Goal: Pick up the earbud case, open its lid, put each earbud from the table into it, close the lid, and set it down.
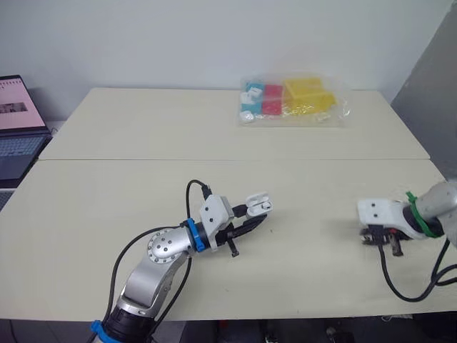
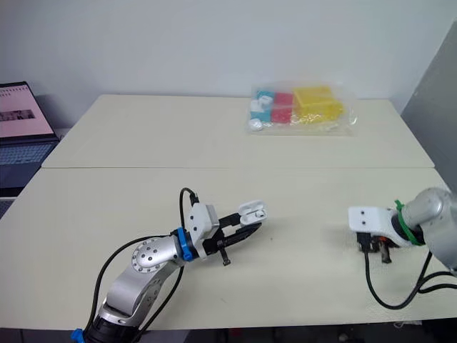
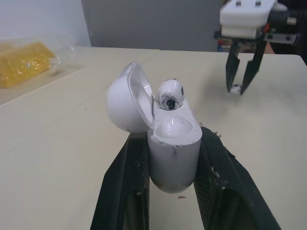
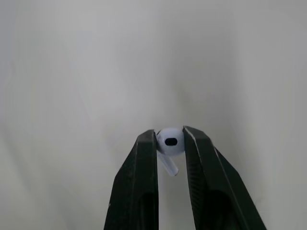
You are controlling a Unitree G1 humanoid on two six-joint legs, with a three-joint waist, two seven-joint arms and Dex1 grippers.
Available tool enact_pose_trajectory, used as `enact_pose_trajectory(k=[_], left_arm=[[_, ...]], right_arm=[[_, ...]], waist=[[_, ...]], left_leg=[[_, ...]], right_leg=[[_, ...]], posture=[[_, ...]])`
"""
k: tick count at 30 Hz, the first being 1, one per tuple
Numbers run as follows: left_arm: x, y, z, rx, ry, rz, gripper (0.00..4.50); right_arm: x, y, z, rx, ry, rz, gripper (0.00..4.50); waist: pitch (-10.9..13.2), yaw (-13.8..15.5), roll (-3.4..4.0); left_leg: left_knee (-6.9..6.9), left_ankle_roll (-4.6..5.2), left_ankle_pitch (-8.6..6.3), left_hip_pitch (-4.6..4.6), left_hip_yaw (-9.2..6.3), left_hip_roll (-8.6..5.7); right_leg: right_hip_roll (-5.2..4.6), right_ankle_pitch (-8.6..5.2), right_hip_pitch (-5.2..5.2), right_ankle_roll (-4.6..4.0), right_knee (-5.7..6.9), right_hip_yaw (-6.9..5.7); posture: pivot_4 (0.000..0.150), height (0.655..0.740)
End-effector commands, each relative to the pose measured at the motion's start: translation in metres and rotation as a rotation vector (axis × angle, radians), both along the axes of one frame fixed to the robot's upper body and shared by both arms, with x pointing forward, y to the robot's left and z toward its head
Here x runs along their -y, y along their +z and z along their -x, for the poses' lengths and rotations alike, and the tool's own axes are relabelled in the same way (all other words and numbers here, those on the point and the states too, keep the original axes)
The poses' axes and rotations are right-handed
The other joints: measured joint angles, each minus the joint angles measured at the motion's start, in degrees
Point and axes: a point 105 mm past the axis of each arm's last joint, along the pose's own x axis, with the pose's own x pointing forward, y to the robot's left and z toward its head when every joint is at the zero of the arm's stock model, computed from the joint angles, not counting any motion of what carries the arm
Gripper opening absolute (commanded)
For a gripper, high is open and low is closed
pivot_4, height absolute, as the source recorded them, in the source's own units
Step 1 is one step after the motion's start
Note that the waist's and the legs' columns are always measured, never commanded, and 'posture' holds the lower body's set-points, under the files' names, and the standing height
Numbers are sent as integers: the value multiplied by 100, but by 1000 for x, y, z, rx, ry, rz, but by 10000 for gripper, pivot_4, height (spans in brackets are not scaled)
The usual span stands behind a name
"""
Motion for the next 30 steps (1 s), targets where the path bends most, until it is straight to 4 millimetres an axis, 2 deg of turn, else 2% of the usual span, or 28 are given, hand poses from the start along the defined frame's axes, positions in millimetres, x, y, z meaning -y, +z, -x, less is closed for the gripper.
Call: enact_pose_trajectory(k=[1, 4, 8, 10, 12, 16, 19, 23, 26, 30], left_arm=[[-3, 20, -5, 54, 14, 47, 8262], [-5, 24, -11, 53, 25, 54, 8262], [-6, 26, -15, 51, 24, 53, 8262], [-5, 28, -17, 54, 16, 50, 8262], [-4, 31, -22, 53, 15, 55, 8262], [-4, 35, -28, 50, 11, 58, 8262], [-4, 36, -27, 58, -2, 52, 8262], [-7, 38, -36, 40, 17, 69, 8262], [-8, 42, -37, 55, 4, 60, 8262], [-7, 44, -39, 59, -2, 61, 8262]], right_arm=[[-29, 29, 8, 26, -29, -251, 3964], [-61, 51, 10, 81, -66, -510, 3964], [-81, 64, 10, 118, -95, -661, 3964], [-107, 75, 14, 181, -53, -868, 3964], [-126, 80, 13, 237, -85, -1029, 3964], [-148, 88, 14, 296, -122, -1226, 3964], [-155, 91, 15, 326, -114, -1257, 3964], [-162, 85, 5, 332, -141, -1263, 3964], [-174, 74, 3, 357, -102, -1226, 3964], [-177, 65, -1, 366, -107, -1217, 3964]], waist=[[0, 15, -3], [0, 14, -3], [-1, 14, -3], [-8, 12, -16], [-8, 11, -15], [-7, 8, -8], [-7, -1, -8], [-7, 4, -9], [-7, -8, -8], [-7, -11, -8]], left_leg=[[1, 0, 0, -1, -3, 1], [2, 0, 0, -5, -2, 0], [4, 0, 0, -10, 0, -3], [2, 0, 0, -10, 3, -2], [0, 0, 0, -11, -3, 1], [0, 0, 0, -19, -8, 4], [3, 0, 0, -19, -2, 0], [3, 0, 0, -20, 0, -1], [1, 1, 0, -17, -5, 1], [-2, 1, 0, -18, -5, 2]], right_leg=[[1, 0, 2, -1, -1, -3], [0, 0, 2, 0, -3, -1], [-3, 4, 0, 5, -3, 3], [-5, 4, 0, 5, -6, 1], [2, 3, -2, 5, -2, 2], [6, 3, -8, 4, 1, -2], [-1, 5, -8, 8, -3, 9], [-2, 6, -6, 9, -4, 1], [3, 5, -6, 7, -2, -1], [6, 4, -8, 5, -3, 1]], posture=[[1500, 7354], [1500, 7354], [1500, 7354], [1500, 7354], [1500, 7354], [1500, 7354], [1500, 7354], [1500, 7354], [1500, 7354], [1500, 7354]])
